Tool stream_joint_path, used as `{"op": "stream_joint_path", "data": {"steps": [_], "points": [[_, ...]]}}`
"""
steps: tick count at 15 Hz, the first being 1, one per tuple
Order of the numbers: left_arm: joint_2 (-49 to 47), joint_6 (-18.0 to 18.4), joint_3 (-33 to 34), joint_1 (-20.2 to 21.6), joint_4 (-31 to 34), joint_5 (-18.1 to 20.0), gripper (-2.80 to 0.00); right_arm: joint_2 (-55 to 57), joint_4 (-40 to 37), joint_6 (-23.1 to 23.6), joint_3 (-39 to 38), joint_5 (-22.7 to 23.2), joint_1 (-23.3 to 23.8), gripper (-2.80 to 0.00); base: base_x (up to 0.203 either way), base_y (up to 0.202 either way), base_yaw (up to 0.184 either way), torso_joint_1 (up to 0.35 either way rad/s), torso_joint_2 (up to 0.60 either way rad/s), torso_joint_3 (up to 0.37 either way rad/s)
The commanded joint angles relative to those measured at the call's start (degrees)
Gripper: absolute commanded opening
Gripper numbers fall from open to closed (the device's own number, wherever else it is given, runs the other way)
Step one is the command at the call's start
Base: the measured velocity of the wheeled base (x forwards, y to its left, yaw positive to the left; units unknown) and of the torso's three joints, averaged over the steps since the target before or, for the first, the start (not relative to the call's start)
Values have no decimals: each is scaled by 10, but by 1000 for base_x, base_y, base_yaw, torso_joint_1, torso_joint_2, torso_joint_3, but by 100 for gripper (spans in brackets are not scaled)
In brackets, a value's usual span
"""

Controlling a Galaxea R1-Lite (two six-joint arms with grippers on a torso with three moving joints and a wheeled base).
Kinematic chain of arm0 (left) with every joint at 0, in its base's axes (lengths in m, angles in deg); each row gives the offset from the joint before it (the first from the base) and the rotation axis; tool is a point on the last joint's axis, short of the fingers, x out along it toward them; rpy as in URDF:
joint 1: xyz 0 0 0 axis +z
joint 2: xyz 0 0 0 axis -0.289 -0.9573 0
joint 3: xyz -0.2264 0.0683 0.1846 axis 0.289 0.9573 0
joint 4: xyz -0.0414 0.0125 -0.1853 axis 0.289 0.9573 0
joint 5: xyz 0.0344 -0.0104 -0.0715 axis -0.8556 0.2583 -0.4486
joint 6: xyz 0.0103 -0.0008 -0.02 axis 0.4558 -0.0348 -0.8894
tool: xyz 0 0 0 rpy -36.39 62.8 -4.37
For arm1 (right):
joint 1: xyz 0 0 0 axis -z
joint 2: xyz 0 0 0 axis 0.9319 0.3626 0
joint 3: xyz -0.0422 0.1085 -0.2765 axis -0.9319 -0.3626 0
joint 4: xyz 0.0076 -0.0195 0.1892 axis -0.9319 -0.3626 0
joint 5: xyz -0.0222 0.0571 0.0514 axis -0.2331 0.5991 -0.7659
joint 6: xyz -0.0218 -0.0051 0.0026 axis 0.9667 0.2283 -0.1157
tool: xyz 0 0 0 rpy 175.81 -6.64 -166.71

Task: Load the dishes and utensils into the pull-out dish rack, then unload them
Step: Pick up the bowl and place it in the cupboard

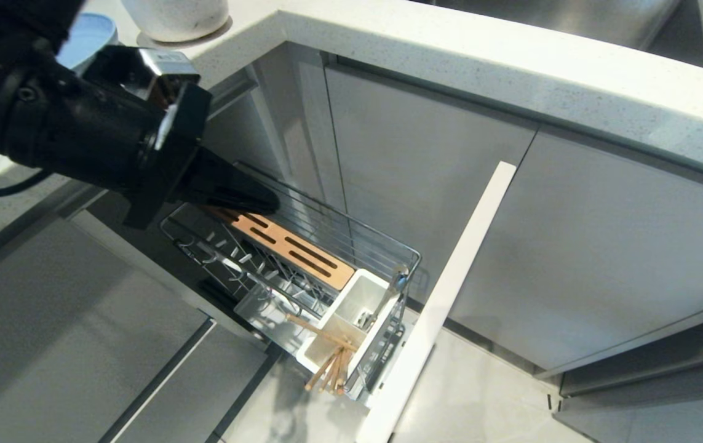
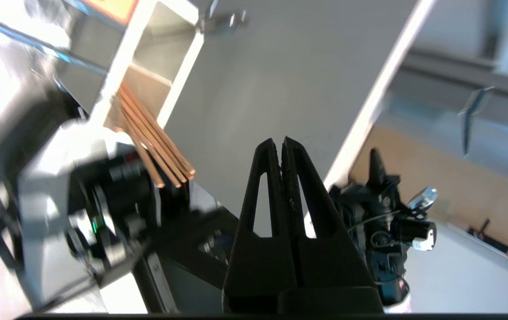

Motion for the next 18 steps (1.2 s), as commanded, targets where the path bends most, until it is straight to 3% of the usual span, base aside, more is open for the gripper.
{"op": "stream_joint_path", "data": {"steps": [1, 6, 8, 11, 16, 18], "points": [[82, 19, 1, 38, -2, 2, -280, -2, 0, 0, -1, 0, 0, -280, 0, 0, 0, 0, 0, 0], [176, 123, 1, 203, -37, 3, -280, -2, 0, 0, -1, 0, 0, -280, 0, 0, 0, 0, 0, 0], [191, 169, 1, 240, -58, 4, -280, -2, 0, 0, -1, 0, -1, -280, 0, 0, 0, 0, 0, 0], [182, 207, 1, 266, -122, 4, -280, -2, 0, 0, -1, 0, 0, -280, 0, 0, 0, 0, 0, 0], [158, 217, 0, 271, -191, 4, -280, -2, 1, 0, -1, 0, 0, -280, 0, 0, 0, 0, 0, 0], [147, 259, 1, 261, -250, 4, -280, -2, 0, 0, -1, 0, 0, -280, 0, 0, 0, 0, 0, 0]]}}
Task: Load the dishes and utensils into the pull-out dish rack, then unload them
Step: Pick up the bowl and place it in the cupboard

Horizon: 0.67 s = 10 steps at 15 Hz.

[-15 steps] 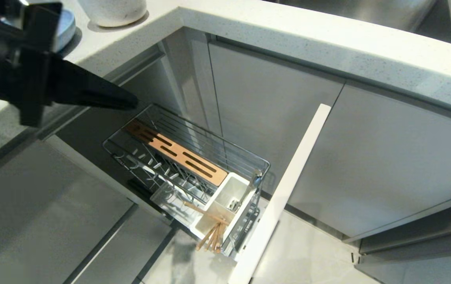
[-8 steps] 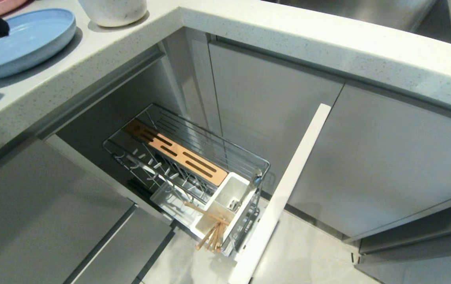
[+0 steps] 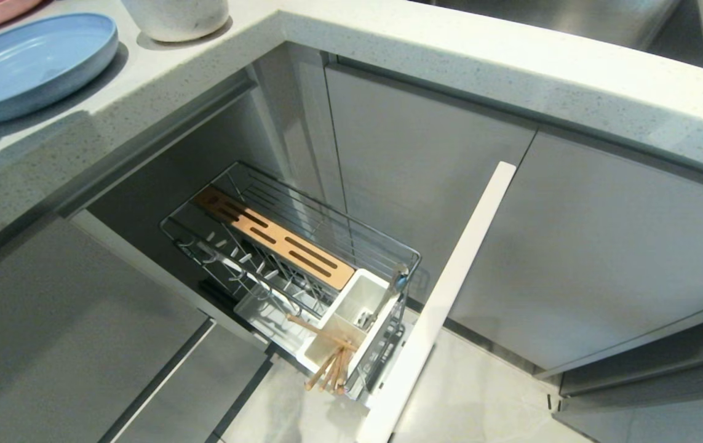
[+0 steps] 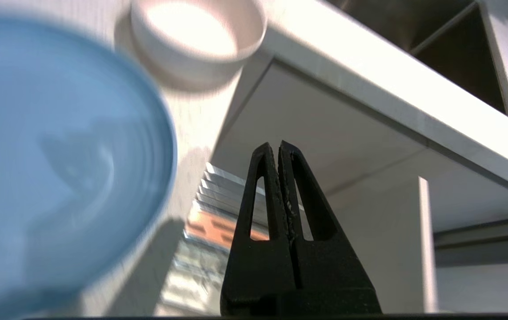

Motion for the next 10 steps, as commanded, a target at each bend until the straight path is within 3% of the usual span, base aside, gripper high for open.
{"op": "stream_joint_path", "data": {"steps": [1, 4, 7, 8, 10], "points": [[-20, 48, 0, -14, -34, 2, -280, -2, 0, 0, -1, 0, 0, -280, 0, 0, 0, 0, 0, 0], [-56, 147, -1, -40, -46, 32, -280, -2, 0, 0, -1, 0, 0, -280, 0, 0, 0, 0, 0, 0], [-96, 225, -1, -67, -47, 31, -280, -2, 0, 0, -1, 0, 0, -280, 0, 0, 0, 0, 0, 0], [-106, 235, -2, -76, -52, 23, 0, -2, 0, 0, -1, 0, 0, -280, 0, 0, 0, 0, 0, 0], [-120, 239, -2, -97, -85, -30, 0, -2, 0, 0, -1, 0, -1, -280, 0, 0, 0, 0, 0, 0]]}}
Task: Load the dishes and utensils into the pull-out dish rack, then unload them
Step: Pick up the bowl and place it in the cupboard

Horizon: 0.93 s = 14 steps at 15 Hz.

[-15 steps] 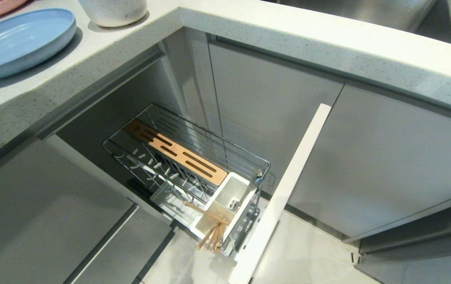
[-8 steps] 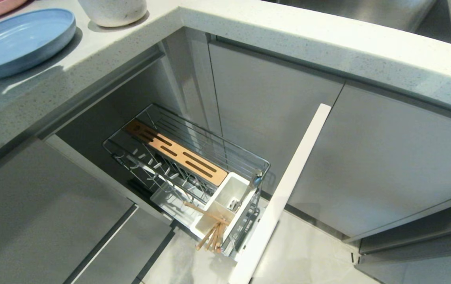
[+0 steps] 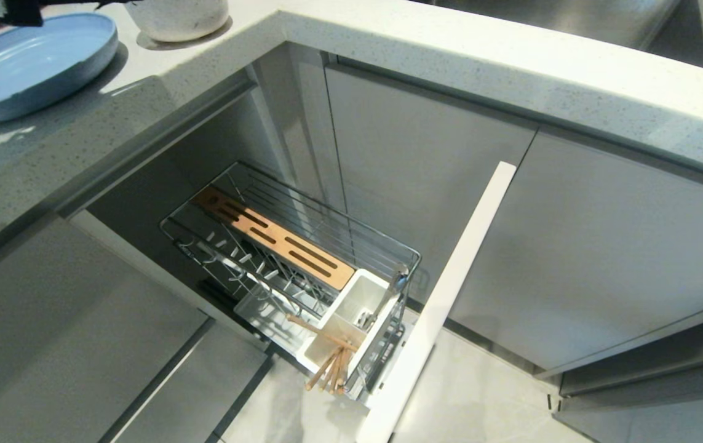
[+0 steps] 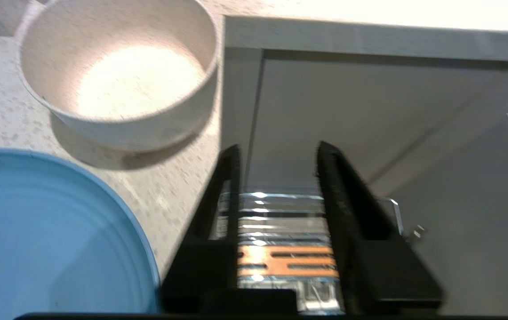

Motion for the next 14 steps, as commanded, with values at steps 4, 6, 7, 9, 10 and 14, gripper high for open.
{"op": "stream_joint_path", "data": {"steps": [4, 6, 7, 9, 10, 14], "points": [[-40, 3, -1, -42, -87, -106, 0, -2, 0, 0, -1, 0, -1, -280, 0, 0, 0, 0, 0, 0], [-42, 4, -1, -51, -102, -120, 0, -2, 0, 0, -1, -1, 0, -280, 0, 0, 0, 0, 0, 0], [-42, 15, -1, -54, -102, -127, 0, -2, 0, 0, -1, -1, 0, -280, 0, 0, 0, 0, 0, 0], [-50, 18, -1, -62, -101, -134, 0, -2, 0, 0, -1, 0, 0, -280, 0, 0, 0, 0, 0, 0], [-55, 18, -1, -63, -101, -134, 0, -2, 0, 0, -1, 0, 0, -280, 0, 0, 0, 0, 0, 0], [-81, 19, -2, -64, -103, -148, 0, -2, 1, 0, -1, -1, 0, -280, 0, 0, 0, 0, 0, 0]]}}
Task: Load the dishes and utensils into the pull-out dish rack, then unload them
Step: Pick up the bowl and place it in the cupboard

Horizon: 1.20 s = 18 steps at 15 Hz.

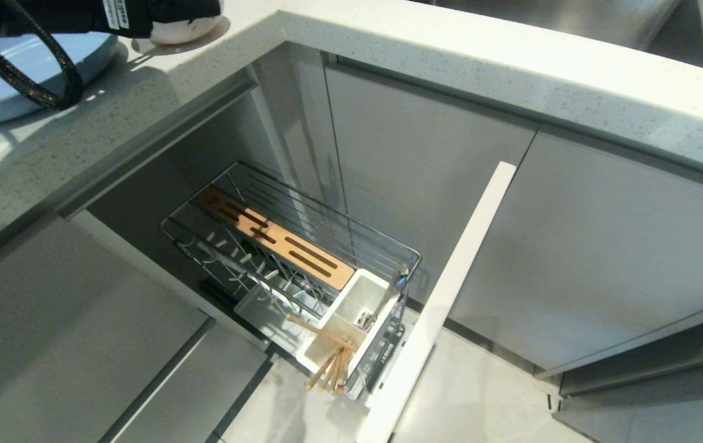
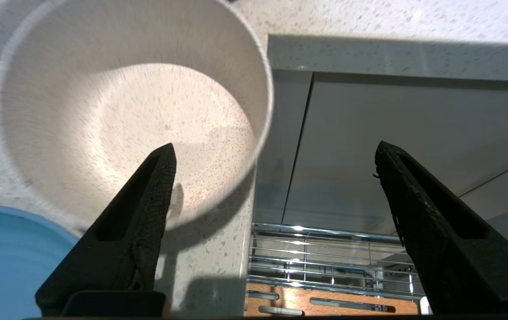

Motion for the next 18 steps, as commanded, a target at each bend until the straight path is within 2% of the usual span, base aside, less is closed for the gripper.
{"op": "stream_joint_path", "data": {"steps": [1, 7, 8, 18], "points": [[-15, 3, -1, 0, -2, -3, 0, -2, 0, 0, -1, 0, 0, -280, 0, 0, 0, 0, 0, 0], [-19, 4, -1, 0, -1, -3, 0, -2, 0, 0, -1, 0, -1, -280, 0, 0, 0, 0, 0, 0], [-20, 4, -1, 0, -2, -3, -280, -2, 0, 0, -1, 0, -1, -280, 0, 0, 0, 0, 0, 0], [-9, 8, -1, -17, -1, -7, -280, -2, 0, 0, -1, 0, -1, -280, 0, 0, 0, 0, 0, 0]]}}
